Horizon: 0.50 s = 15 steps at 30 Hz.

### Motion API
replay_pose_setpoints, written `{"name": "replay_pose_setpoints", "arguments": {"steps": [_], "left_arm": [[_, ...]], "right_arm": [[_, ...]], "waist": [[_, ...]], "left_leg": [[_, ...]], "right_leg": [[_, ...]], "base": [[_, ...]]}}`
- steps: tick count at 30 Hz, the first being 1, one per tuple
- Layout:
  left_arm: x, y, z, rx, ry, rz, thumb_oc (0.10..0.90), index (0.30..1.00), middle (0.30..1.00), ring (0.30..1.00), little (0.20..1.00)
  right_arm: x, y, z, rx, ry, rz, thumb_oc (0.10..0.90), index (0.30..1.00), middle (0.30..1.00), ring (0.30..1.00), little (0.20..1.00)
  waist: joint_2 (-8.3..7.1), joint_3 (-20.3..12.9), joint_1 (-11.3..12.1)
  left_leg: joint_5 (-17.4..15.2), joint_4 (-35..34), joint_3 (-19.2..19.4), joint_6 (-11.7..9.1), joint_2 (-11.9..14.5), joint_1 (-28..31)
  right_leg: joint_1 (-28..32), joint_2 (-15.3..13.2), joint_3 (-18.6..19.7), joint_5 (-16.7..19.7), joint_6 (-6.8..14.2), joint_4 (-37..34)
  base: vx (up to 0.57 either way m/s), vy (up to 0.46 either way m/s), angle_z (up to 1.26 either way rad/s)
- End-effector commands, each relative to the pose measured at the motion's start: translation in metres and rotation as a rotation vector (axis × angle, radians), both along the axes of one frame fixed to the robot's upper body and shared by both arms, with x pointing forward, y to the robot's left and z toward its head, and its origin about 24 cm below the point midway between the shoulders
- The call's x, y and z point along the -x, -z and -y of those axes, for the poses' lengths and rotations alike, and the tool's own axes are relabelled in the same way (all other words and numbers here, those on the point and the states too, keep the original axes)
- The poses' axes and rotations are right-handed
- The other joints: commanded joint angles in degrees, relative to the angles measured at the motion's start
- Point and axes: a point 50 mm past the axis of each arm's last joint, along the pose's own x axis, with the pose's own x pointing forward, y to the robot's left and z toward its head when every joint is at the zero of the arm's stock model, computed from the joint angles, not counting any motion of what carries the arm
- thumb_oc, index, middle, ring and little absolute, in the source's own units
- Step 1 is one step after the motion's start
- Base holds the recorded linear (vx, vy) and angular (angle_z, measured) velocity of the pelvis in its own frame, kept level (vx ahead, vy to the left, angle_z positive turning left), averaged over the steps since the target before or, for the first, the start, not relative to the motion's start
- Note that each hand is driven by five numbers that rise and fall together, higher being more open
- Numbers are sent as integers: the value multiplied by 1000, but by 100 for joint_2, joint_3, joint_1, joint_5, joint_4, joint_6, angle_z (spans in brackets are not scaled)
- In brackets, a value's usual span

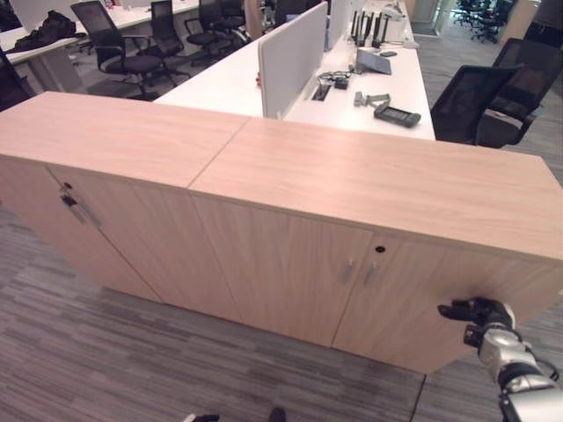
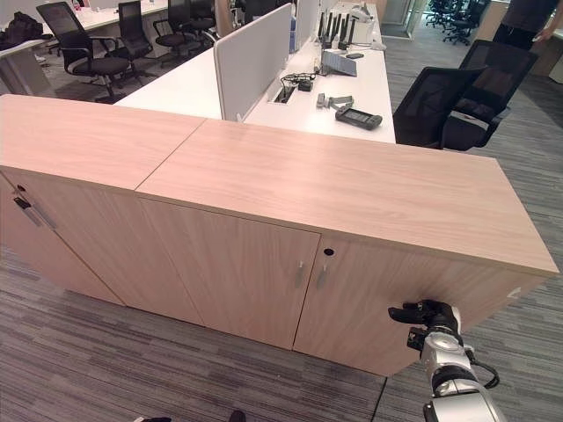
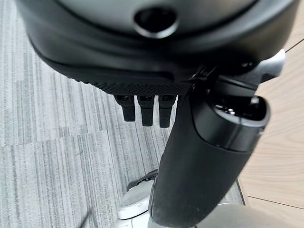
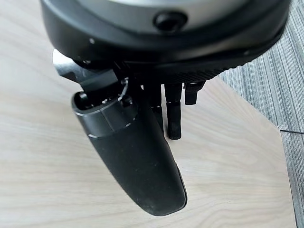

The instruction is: Put the empty folder in the office cabinet

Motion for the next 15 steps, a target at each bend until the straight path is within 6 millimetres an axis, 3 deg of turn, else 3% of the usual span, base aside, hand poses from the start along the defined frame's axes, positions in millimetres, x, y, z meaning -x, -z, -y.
{"name": "replay_pose_setpoints", "arguments": {"steps": [1, 3, 4, 6, 8, 9, 10, 13, 14, 15], "left_arm": [[-10, -5, -11, -17, -10, 34, 800, 900, 900, 900, 900], [-10, -5, -11, -8, -46, 44, 800, 900, 900, 900, 900], [-9, -5, -11, -9, -46, 42, 800, 900, 900, 900, 900], [-7, -4, -9, 14, -96, 51, 800, 900, 900, 900, 900], [-7, -4, -9, 13, -96, 49, 800, 900, 900, 900, 900], [-6, -3, -7, 38, -114, 46, 800, 900, 900, 900, 900], [-5, -3, -7, 37, -114, 45, 800, 900, 900, 900, 900], [-7, -5, -9, 66, -121, 59, 800, 900, 900, 900, 900], [-7, -5, -10, 65, -122, 57, 800, 900, 900, 900, 900], [-8, -6, -11, 75, -131, 68, 800, 900, 900, 900, 900]], "right_arm": [[-77, -95, -9, 91, -110, 430, 800, 900, 900, 900, 900], [-71, -76, -31, 43, -177, 432, 800, 900, 900, 900, 900], [-70, -75, -31, 42, -177, 430, 800, 900, 900, 900, 900], [-35, -25, -65, -61, -254, 362, 800, 900, 900, 900, 900], [-34, -24, -65, -62, -254, 360, 800, 900, 900, 900, 900], [1, 15, -83, -130, -269, 242, 800, 900, 900, 900, 900], [2, 16, -83, -130, -269, 241, 800, 900, 900, 900, 900], [56, 63, -99, -132, -357, -17, 800, 900, 900, 900, 900], [57, 63, -100, -132, -357, -19, 800, 900, 900, 900, 900], [74, 76, -103, -135, -386, -104, 800, 900, 900, 900, 900]], "waist": [[18, -296, 188], [57, -265, 112], [52, -275, 115], [141, -219, -77], [137, -229, -72], [188, -196, -201], [185, -203, -200], [232, -180, -359], [235, -188, -355], [245, -161, -436]], "left_leg": [[-653, -16, -223, -549, 430, 581], [-656, -16, -167, -555, 453, 593], [-658, -16, -165, -556, 455, 596], [-662, -16, -83, -567, 498, 624], [-664, -16, -81, -568, 499, 625], [-677, -16, -26, -578, 524, 656], [-679, -16, -24, -578, 526, 659], [-619, -16, 64, -593, 567, 665], [-686, -16, 70, -602, 582, 704], [-627, -16, 138, -606, 591, 696]], "right_leg": [[295, -78, -135, -290, 294, 137], [274, -62, -92, -290, 278, 138], [276, -60, -89, -290, 277, 138], [227, -42, 9, -306, 237, 161], [227, -41, 10, -307, 237, 161], [209, -30, 65, -317, 228, 175], [211, -28, 67, -319, 227, 176], [123, -30, 180, -285, 207, 231], [166, -15, 185, -335, 209, 214], [111, -15, 262, -268, 210, 205]], "base": [[-13, -56, -1], [-9, -19, -8], [-5, -23, -11], [-3, -32, -14], [-4, -15, -20], [-7, -17, -19], [-8, -24, -14], [-28, -19, -13], [-66, -20, -9], [25, -23, -12]]}}
